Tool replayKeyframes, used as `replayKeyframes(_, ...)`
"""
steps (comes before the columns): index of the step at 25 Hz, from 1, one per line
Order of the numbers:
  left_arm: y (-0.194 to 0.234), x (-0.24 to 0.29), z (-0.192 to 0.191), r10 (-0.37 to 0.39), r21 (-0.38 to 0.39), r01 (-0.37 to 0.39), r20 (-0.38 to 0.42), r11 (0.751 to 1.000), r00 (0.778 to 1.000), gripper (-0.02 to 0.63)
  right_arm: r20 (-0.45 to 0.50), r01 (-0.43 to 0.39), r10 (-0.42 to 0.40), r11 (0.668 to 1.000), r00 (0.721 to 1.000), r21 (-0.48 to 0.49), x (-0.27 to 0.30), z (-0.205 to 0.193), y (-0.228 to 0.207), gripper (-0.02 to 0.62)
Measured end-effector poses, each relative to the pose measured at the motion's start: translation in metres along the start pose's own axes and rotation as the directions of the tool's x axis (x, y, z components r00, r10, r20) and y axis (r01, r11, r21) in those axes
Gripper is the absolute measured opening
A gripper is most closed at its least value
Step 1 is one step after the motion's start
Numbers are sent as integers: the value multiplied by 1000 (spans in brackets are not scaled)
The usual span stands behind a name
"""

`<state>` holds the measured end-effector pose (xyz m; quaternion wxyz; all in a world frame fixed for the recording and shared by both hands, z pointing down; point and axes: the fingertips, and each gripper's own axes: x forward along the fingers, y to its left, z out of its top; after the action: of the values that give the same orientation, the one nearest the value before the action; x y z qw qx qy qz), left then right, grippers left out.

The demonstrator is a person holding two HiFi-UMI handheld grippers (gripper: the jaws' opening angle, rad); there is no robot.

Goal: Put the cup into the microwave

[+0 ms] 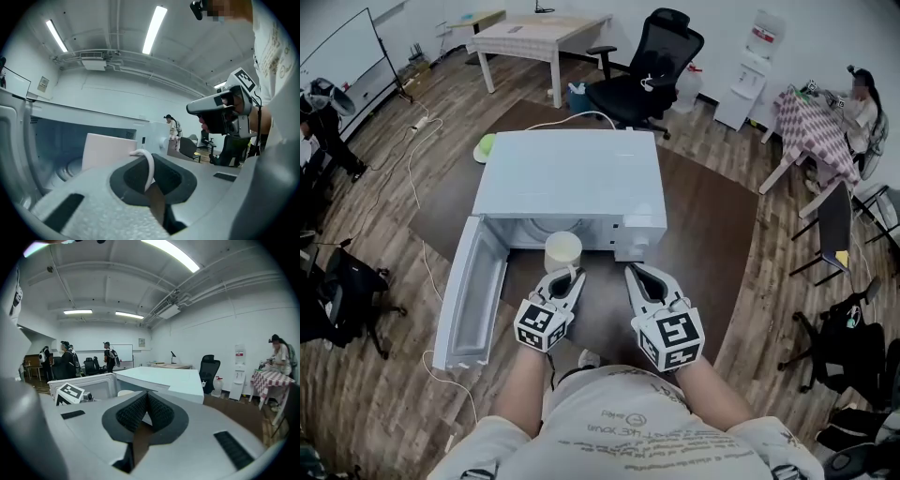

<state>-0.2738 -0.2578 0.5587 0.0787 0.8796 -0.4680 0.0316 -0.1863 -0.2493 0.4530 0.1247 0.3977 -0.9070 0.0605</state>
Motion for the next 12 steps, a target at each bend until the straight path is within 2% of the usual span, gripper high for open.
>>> replayKeyframes(7, 22, 29, -11, -45, -26, 46, 9, 999, 999, 20, -8, 119, -118, 993, 993, 23, -16, -8, -18, 15)
replayKeyframes(12, 34, 55, -17, -92, -1, 92, -10, 996, 996, 20, -20, 200, -199, 979, 980, 42, -25, -17, -30, 15)
